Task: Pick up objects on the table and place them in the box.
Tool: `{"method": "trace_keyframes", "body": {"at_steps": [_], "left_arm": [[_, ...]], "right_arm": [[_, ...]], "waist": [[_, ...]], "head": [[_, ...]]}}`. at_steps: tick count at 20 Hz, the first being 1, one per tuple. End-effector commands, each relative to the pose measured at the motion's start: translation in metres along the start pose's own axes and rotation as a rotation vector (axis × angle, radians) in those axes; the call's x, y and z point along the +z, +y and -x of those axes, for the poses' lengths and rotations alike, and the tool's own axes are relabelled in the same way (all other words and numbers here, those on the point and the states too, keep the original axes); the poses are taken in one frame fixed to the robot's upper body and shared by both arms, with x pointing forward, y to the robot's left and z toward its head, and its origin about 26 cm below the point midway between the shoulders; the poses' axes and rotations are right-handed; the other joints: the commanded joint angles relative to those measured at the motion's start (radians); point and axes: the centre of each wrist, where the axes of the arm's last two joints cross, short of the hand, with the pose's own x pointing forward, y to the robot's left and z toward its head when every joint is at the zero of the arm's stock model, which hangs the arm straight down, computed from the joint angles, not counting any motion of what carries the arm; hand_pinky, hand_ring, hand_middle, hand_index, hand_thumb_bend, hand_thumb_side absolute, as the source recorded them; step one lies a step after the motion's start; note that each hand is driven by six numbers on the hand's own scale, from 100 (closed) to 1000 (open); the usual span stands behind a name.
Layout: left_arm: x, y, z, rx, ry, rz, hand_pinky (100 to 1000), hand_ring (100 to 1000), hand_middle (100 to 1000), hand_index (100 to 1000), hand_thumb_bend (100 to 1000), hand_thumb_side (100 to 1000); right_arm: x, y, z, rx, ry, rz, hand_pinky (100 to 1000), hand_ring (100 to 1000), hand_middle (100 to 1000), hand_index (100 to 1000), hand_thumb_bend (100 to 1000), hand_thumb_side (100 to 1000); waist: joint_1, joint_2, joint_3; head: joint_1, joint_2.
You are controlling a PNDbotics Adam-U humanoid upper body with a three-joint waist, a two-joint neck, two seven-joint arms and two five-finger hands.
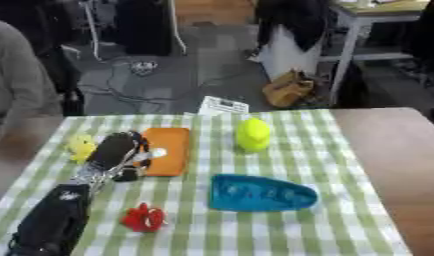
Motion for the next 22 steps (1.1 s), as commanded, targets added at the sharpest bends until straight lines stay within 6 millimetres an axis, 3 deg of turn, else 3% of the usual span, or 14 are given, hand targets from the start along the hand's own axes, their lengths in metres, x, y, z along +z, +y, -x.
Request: {"method": "trace_keyframes", "body": {"at_steps": [1, 4, 12, 14, 15, 16, 17, 18, 19, 20, 22], "left_arm": [[-0.012, 0.016, 0.005, -0.009, 0.001, -0.057, 493, 425, 281, 411, 240, 100], [-0.016, 0.019, 0.005, -0.002, 0.009, -0.076, 493, 428, 287, 420, 230, 100], [-0.019, 0.027, 0.013, -0.004, 0.048, -0.135, 505, 465, 404, 531, 217, 100], [-0.018, 0.029, 0.017, -0.015, 0.058, -0.137, 533, 506, 480, 615, 262, 100], [-0.018, 0.03, 0.019, -0.021, 0.062, -0.135, 533, 506, 480, 615, 262, 100], [-0.016, 0.029, 0.021, -0.036, 0.061, -0.117, 612, 603, 608, 734, 350, 111], [-0.016, 0.03, 0.022, -0.053, 0.059, -0.096, 644, 648, 666, 734, 350, 111], [-0.014, 0.029, 0.024, -0.076, 0.057, -0.062, 703, 734, 766, 835, 399, 186], [-0.014, 0.03, 0.025, -0.094, 0.056, -0.035, 737, 771, 806, 866, 398, 209], [-0.014, 0.031, 0.027, -0.111, 0.057, -0.009, 769, 806, 840, 898, 399, 461], [-0.015, 0.035, 0.031, -0.133, 0.063, 0.013, 818, 858, 878, 927, 419, 613]], "right_arm": [[-0.005, -0.004, -0.009, 0.005, -0.041, -0.001, 491, 592, 734, 698, 100, 719], [-0.006, -0.004, -0.009, 0.003, -0.045, -0.003, 490, 592, 734, 698, 100, 720], [-0.009, -0.004, -0.011, 0.002, -0.062, -0.008, 489, 591, 734, 698, 100, 723], [-0.009, -0.004, -0.012, 0.003, -0.063, -0.005, 489, 591, 734, 698, 100, 724], [-0.009, -0.004, -0.012, 0.004, -0.064, -0.004, 488, 591, 735, 698, 100, 730], [-0.009, -0.005, -0.012, 0.004, -0.064, -0.002, 488, 591, 734, 698, 100, 725], [-0.009, -0.005, -0.012, 0.004, -0.065, -0.002, 489, 591, 735, 698, 100, 723], [-0.01, -0.005, -0.012, 0.005, -0.065, -0.001, 488, 591, 735, 698, 100, 725], [-0.01, -0.005, -0.012, 0.005, -0.066, -0.001, 488, 591, 735, 698, 100, 717], [-0.01, -0.005, -0.012, 0.005, -0.065, -0.001, 488, 591, 735, 698, 100, 725], [-0.009, -0.005, -0.012, 0.005, -0.063, -0.001, 488, 591, 735, 698, 100, 725]], "waist": [[-0.014, 0.008, -0.006], [-0.013, 0.014, -0.018], [-0.004, 0.039, -0.053], [-0.002, 0.045, -0.06], [-0.001, 0.047, -0.063], [0.0, 0.049, -0.065], [0.001, 0.05, -0.066], [0.002, 0.051, -0.066], [0.003, 0.051, -0.066], [0.003, 0.05, -0.066], [0.003, 0.05, -0.064]], "head": [[0.005, -0.018], [0.009, -0.029], [0.025, -0.058], [0.026, -0.064], [0.027, -0.066], [0.028, -0.067], [0.029, -0.067], [0.029, -0.067], [0.03, -0.067], [0.03, -0.068], [0.03, -0.07]]}}
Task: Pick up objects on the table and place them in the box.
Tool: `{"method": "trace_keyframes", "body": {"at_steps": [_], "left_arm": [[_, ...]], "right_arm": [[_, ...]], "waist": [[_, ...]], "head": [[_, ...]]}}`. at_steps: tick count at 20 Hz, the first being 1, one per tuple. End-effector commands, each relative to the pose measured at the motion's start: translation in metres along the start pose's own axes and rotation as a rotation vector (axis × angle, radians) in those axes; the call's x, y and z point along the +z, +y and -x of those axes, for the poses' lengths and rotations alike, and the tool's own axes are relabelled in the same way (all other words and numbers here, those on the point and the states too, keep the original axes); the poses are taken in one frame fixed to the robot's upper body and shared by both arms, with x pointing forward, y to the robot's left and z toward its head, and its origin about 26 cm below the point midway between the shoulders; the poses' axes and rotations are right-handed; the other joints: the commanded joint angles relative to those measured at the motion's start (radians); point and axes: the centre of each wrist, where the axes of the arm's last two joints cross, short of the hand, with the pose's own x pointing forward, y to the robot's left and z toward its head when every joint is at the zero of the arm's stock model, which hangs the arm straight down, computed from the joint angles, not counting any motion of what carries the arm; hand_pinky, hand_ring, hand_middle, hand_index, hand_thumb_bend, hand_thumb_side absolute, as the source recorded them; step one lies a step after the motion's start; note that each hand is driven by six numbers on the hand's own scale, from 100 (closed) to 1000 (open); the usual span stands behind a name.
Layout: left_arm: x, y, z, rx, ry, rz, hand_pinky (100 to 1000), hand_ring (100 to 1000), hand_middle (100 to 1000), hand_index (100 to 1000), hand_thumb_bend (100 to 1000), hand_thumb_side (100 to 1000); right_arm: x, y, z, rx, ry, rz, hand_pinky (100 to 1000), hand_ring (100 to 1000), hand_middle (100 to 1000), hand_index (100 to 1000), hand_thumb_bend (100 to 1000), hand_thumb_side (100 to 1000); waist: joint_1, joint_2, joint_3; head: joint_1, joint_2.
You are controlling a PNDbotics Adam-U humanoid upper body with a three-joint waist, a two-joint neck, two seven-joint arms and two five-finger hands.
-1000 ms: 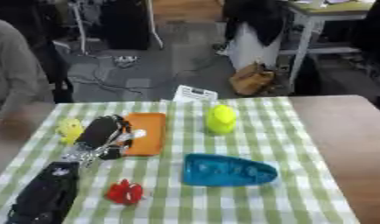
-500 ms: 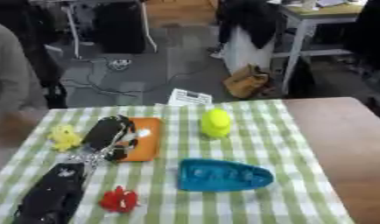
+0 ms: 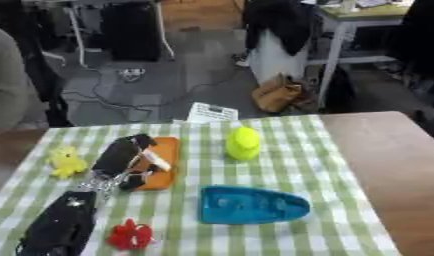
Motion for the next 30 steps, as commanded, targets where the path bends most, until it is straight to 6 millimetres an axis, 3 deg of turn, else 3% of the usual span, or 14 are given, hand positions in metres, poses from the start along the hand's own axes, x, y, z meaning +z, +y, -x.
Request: {"method": "trace_keyframes", "body": {"at_steps": [1, 3, 7, 8, 9, 10, 11, 12, 13, 14, 18, 22, 26, 30], "left_arm": [[-0.009, 0.024, 0.02, -0.068, 0.018, -0.007, 818, 858, 878, 927, 419, 613], [-0.01, 0.028, 0.023, -0.067, 0.028, -0.037, 844, 881, 895, 940, 440, 648], [-0.011, 0.036, 0.03, -0.02, 0.049, -0.127, 824, 847, 860, 911, 371, 612], [-0.011, 0.039, 0.032, -0.002, 0.05, -0.15, 805, 822, 837, 894, 272, 606], [-0.01, 0.044, 0.036, 0.026, 0.046, -0.178, 805, 822, 837, 894, 272, 606], [-0.009, 0.05, 0.041, 0.056, 0.042, -0.206, 790, 803, 818, 886, 174, 598], [-0.007, 0.057, 0.047, 0.09, 0.037, -0.233, 790, 803, 818, 886, 174, 598], [-0.004, 0.063, 0.051, 0.118, 0.029, -0.248, 747, 767, 790, 865, 100, 656], [0.001, 0.071, 0.059, 0.15, 0.014, -0.264, 747, 767, 790, 865, 100, 656], [0.007, 0.078, 0.065, 0.184, -0.006, -0.267, 697, 702, 738, 845, 100, 775], [0.04, 0.107, 0.078, 0.362, -0.138, -0.211, 669, 652, 685, 816, 100, 802], [0.076, 0.136, 0.072, 0.463, -0.333, -0.073, 628, 590, 624, 795, 100, 813], [0.105, 0.158, 0.063, 0.567, -0.4, -0.044, 622, 580, 607, 779, 100, 803], [0.119, 0.165, 0.05, 0.633, -0.427, -0.027, 621, 578, 604, 773, 100, 805]], "right_arm": [[-0.004, -0.005, -0.008, 0.012, -0.036, 0.005, 488, 591, 735, 698, 100, 725], [-0.003, -0.005, -0.008, 0.012, -0.034, 0.006, 488, 591, 735, 698, 100, 725], [-0.003, -0.006, -0.007, 0.014, -0.03, 0.012, 489, 591, 735, 698, 100, 724], [-0.002, -0.006, -0.007, 0.015, -0.029, 0.013, 489, 591, 735, 698, 100, 723], [-0.002, -0.007, -0.007, 0.017, -0.028, 0.016, 489, 591, 735, 698, 100, 723], [-0.002, -0.007, -0.007, 0.018, -0.027, 0.017, 489, 592, 735, 698, 100, 724], [-0.002, -0.007, -0.007, 0.019, -0.026, 0.019, 489, 592, 735, 698, 100, 724], [-0.002, -0.007, -0.007, 0.02, -0.025, 0.02, 489, 592, 735, 698, 100, 723], [-0.002, -0.008, -0.006, 0.023, -0.025, 0.022, 489, 592, 735, 698, 100, 723], [-0.002, -0.008, -0.006, 0.025, -0.025, 0.023, 490, 592, 735, 698, 100, 721], [-0.001, -0.01, -0.006, 0.037, -0.023, 0.024, 491, 593, 735, 698, 100, 719], [-0.002, -0.012, -0.006, 0.044, -0.025, 0.025, 491, 593, 735, 698, 100, 719], [-0.002, -0.013, -0.006, 0.049, -0.024, 0.03, 491, 593, 735, 698, 100, 718], [-0.002, -0.013, -0.006, 0.049, -0.023, 0.031, 491, 593, 735, 698, 100, 718]], "waist": [[0.002, 0.005, 0.001], [0.001, 0.004, 0.002], [-0.001, 0.002, 0.007], [-0.001, 0.001, 0.01], [-0.001, 0.0, 0.013], [-0.001, 0.0, 0.017], [-0.001, -0.001, 0.02], [-0.001, -0.002, 0.023], [0.0, -0.003, 0.028], [0.0, -0.003, 0.033], [0.002, -0.007, 0.049], [0.003, -0.009, 0.064], [0.002, -0.009, 0.075], [0.003, -0.012, 0.081]], "head": [[0.004, -0.014], [0.003, -0.014], [-0.002, -0.011], [-0.005, -0.01], [-0.008, -0.009], [-0.012, -0.007], [-0.014, -0.006], [-0.016, -0.005], [-0.018, -0.003], [-0.02, -0.001], [-0.029, 0.008], [-0.039, 0.02], [-0.033, 0.037], [-0.024, 0.084]]}}
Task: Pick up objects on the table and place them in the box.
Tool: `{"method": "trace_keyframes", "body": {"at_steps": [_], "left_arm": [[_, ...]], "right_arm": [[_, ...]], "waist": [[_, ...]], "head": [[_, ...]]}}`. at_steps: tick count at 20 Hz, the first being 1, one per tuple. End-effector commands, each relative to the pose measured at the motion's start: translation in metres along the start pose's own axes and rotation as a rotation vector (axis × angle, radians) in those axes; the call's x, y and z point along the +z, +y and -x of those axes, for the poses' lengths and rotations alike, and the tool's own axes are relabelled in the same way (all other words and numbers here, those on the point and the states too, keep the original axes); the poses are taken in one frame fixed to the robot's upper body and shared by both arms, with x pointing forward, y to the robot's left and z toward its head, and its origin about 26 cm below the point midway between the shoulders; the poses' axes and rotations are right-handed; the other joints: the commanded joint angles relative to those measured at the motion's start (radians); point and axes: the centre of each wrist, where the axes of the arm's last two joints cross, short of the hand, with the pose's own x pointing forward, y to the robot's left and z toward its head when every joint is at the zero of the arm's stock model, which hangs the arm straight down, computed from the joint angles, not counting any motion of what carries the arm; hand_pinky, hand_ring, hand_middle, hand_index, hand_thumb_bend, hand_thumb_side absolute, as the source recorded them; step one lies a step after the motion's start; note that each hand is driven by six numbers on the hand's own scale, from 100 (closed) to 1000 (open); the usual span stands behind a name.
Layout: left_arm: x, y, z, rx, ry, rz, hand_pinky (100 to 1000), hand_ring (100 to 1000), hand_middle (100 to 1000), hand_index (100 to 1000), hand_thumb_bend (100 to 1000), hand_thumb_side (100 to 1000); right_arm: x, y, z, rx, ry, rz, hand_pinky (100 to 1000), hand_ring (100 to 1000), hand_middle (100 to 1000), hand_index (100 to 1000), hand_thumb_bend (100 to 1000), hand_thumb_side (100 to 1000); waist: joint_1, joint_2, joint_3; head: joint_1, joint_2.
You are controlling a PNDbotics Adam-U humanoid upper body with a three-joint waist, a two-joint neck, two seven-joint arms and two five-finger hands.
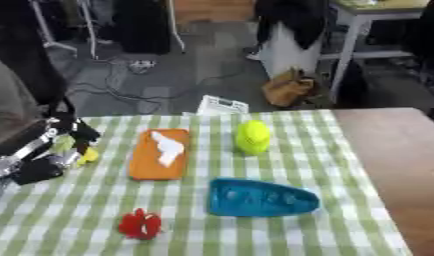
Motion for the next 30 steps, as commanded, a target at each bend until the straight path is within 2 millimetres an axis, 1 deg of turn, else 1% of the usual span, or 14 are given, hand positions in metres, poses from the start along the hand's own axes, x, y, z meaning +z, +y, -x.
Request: {"method": "trace_keyframes", "body": {"at_steps": [1, 2, 4, 7, 11, 16, 25, 30], "left_arm": [[0.0, 0.014, -0.018, 0.007, -0.04, -0.006, 620, 577, 602, 772, 100, 808], [0.001, 0.014, -0.02, 0.015, -0.04, -0.003, 621, 578, 602, 771, 100, 808], [0.002, 0.01, -0.022, 0.031, -0.033, 0.005, 619, 577, 600, 768, 100, 808], [0.002, 0.005, -0.023, 0.048, -0.025, 0.007, 618, 574, 595, 763, 100, 808], [0.001, 0.001, -0.024, 0.068, -0.023, 0.002, 617, 573, 594, 763, 100, 810], [0.0, -0.002, -0.025, 0.08, -0.027, 0.007, 617, 572, 593, 762, 100, 809], [-0.003, -0.004, -0.027, 0.093, -0.036, 0.006, 614, 566, 586, 757, 100, 801], [-0.004, -0.006, -0.028, 0.103, -0.039, 0.004, 614, 566, 584, 756, 100, 797]], "right_arm": [[-0.004, -0.009, -0.008, 0.035, -0.035, 0.005, 491, 593, 735, 698, 100, 718], [-0.004, -0.009, -0.008, 0.035, -0.035, 0.003, 492, 593, 736, 698, 100, 735], [-0.004, -0.009, -0.008, 0.033, -0.033, 0.007, 492, 593, 735, 698, 100, 720], [-0.004, -0.009, -0.008, 0.035, -0.034, 0.004, 492, 593, 734, 699, 100, 720], [-0.004, -0.008, -0.008, 0.034, -0.037, -0.001, 492, 593, 735, 699, 100, 721], [-0.004, -0.008, -0.008, 0.033, -0.036, -0.002, 492, 592, 734, 698, 100, 722], [-0.004, -0.008, -0.008, 0.033, -0.035, -0.001, 493, 593, 735, 699, 100, 721], [-0.003, -0.008, -0.008, 0.033, -0.035, -0.003, 493, 593, 735, 699, 100, 721]], "waist": [[0.004, -0.012, 0.003], [0.004, -0.013, 0.004], [0.005, -0.014, 0.005], [0.008, -0.014, 0.004], [0.013, -0.013, 0.004], [0.015, -0.012, 0.0], [0.014, -0.014, 0.001], [0.012, -0.015, 0.003]], "head": [[0.006, 0.039], [0.008, 0.046], [0.02, 0.062], [0.057, 0.067], [0.084, 0.075], [0.092, 0.071], [0.087, 0.061], [0.081, 0.061]]}}
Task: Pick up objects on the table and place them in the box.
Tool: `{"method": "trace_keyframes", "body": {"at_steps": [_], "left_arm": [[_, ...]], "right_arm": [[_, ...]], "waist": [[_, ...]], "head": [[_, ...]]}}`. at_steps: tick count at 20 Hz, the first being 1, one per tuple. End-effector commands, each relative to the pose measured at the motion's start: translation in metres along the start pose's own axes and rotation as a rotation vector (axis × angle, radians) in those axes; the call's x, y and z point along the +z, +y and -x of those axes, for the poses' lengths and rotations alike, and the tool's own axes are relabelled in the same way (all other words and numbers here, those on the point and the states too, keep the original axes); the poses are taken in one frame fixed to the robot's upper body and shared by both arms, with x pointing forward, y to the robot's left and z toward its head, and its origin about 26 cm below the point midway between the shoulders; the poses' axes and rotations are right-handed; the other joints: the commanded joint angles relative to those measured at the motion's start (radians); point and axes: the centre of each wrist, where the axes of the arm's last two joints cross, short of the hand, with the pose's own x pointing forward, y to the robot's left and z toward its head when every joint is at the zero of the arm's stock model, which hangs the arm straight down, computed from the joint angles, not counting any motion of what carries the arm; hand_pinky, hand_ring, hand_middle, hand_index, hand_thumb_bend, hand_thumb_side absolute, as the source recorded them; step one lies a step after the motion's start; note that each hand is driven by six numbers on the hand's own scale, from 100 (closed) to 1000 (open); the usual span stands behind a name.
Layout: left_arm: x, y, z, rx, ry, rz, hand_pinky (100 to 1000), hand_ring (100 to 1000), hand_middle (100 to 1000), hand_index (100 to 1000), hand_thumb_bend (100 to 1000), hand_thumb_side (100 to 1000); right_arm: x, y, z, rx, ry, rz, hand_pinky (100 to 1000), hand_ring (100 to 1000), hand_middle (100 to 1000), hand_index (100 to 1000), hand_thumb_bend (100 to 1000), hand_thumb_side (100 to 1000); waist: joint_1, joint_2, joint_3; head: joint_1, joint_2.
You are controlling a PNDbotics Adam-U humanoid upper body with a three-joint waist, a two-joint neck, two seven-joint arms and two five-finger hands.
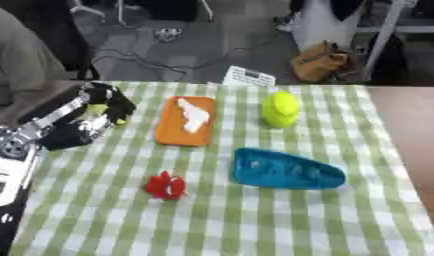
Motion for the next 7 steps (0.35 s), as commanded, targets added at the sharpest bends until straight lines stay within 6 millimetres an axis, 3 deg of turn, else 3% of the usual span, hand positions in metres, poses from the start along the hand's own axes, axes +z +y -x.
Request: {"method": "trace_keyframes", "body": {"at_steps": [1, 7], "left_arm": [[-0.0021, 0.0089, -0.0062, -0.022, -0.018, -0.007, 613, 565, 583, 755, 100, 796], [-0.0024, 0.0079, -0.0066, -0.017, -0.022, -0.003, 612, 565, 583, 754, 100, 791]], "right_arm": [[-0.0036, -0.0083, -0.0078, 0.033, -0.034, 0.0, 493, 593, 735, 699, 100, 720], [-0.0038, -0.0085, -0.008, 0.035, -0.036, -0.003, 494, 593, 735, 699, 100, 719]], "waist": [[0.012, -0.015, 0.002], [0.012, -0.015, 0.002]], "head": [[-0.007, -0.01], [-0.008, -0.01]]}}
